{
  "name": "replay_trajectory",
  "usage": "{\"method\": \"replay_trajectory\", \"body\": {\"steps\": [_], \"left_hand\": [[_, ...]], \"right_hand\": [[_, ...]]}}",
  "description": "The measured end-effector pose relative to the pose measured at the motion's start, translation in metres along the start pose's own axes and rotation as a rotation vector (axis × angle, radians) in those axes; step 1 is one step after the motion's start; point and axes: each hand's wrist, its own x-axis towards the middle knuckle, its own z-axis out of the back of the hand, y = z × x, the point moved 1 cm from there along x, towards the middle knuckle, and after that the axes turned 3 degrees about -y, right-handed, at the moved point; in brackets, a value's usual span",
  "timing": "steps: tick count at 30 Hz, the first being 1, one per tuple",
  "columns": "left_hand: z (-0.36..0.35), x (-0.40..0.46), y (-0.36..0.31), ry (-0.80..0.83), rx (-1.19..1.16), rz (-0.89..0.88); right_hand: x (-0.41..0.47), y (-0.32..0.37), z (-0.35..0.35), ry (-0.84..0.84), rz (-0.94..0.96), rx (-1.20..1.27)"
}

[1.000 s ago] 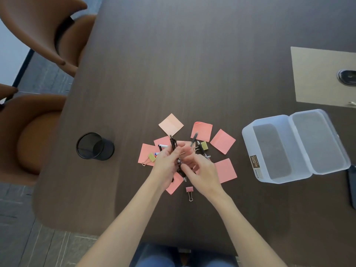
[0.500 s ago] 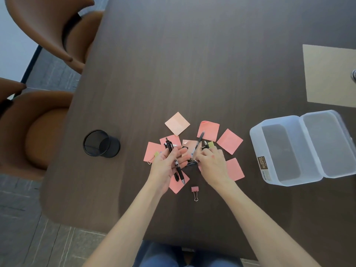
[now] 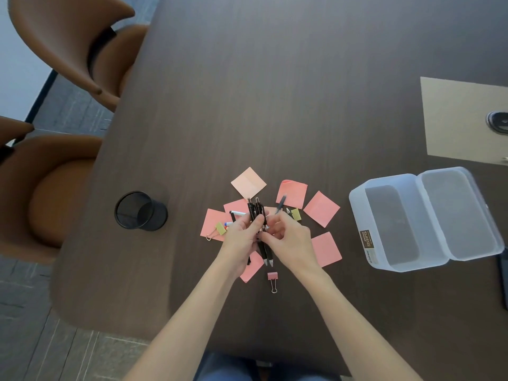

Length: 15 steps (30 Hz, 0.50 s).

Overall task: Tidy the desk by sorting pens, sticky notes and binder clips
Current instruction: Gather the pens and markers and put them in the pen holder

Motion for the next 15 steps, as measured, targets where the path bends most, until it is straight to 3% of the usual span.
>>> {"method": "replay_trajectory", "body": {"steps": [3,6,10,15], "left_hand": [[-0.001,0.003,0.001,-0.014,-0.030,0.008],[0.001,0.006,0.000,-0.044,-0.063,0.006],[0.005,0.010,0.002,-0.120,-0.055,0.027],[0.012,0.013,0.007,-0.144,-0.028,0.054]], "right_hand": [[0.002,-0.006,0.002,-0.017,0.016,0.049],[0.015,-0.032,0.009,-0.166,-0.081,0.084],[0.038,-0.080,0.003,-0.130,-0.210,-0.253],[0.055,-0.096,-0.004,-0.080,-0.192,-0.468]]}}
